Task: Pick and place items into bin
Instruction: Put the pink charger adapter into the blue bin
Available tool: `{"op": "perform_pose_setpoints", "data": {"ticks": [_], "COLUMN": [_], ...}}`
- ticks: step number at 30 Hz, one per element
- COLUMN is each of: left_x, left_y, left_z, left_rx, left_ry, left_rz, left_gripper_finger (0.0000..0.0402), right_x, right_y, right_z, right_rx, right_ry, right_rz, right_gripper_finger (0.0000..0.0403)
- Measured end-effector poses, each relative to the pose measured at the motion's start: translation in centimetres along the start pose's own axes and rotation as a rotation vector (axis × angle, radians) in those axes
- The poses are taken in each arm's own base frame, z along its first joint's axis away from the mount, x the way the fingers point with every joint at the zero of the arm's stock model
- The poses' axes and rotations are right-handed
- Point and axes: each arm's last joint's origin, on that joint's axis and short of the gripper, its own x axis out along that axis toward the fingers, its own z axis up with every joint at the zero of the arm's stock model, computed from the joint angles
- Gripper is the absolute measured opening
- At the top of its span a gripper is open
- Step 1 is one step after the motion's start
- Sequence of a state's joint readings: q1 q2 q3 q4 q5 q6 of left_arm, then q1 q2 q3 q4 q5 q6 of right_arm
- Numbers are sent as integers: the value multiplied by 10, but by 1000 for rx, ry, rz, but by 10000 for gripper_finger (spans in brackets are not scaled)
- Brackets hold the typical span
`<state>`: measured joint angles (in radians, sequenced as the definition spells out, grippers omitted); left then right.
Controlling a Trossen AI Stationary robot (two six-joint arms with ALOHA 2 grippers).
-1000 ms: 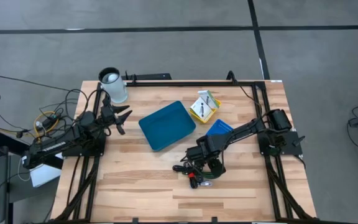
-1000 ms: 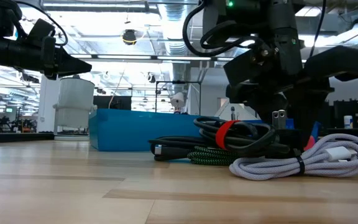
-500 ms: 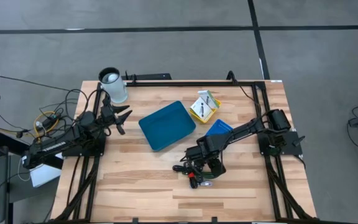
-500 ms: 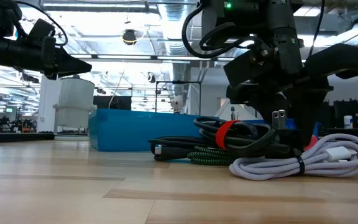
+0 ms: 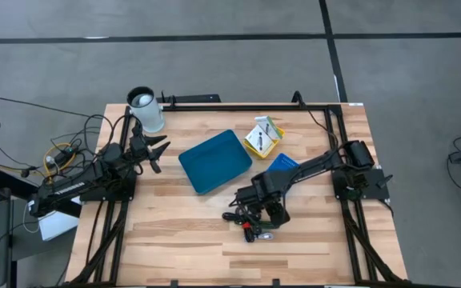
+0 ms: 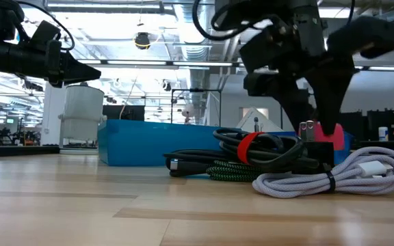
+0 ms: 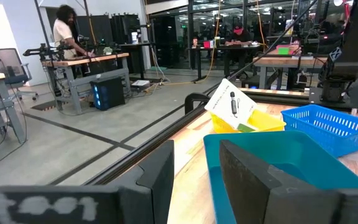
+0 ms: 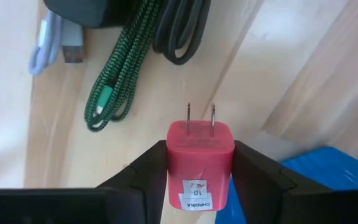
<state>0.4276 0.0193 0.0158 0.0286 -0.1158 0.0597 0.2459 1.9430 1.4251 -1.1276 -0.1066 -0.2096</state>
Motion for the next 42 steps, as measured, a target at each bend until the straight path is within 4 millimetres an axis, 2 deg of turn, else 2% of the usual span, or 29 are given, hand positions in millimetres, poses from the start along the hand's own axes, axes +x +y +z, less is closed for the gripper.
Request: {"op": "perform_pose_setpoints", "data": {"ticks": [9, 15, 20, 28, 34, 42], "left_x": [0, 0, 0, 0, 0, 0], "left_y": [0, 0, 0, 0, 0, 0], "left_z": [0, 0, 0, 0, 0, 0], "left_rx": [0, 0, 0, 0, 0, 0], "left_ry": [0, 0, 0, 0, 0, 0], "left_rz": [0, -1, 0, 0, 0, 0], "left_gripper_finger": [119, 119, 119, 119, 119, 119], "right_x": [-33, -49, -52, -56, -57, -58], "right_y": [-7, -29, -52, -82, -93, -96], "right_z": [-4, -20, -33, -48, -57, -60], "right_rx": [51, 109, 179, 276, 318, 330], "right_ry": [74, 204, 259, 267, 283, 290], "right_rz": [-45, -160, -169, -145, -119, -111], "right_gripper_finger": [145, 150, 149, 170, 164, 172]}}
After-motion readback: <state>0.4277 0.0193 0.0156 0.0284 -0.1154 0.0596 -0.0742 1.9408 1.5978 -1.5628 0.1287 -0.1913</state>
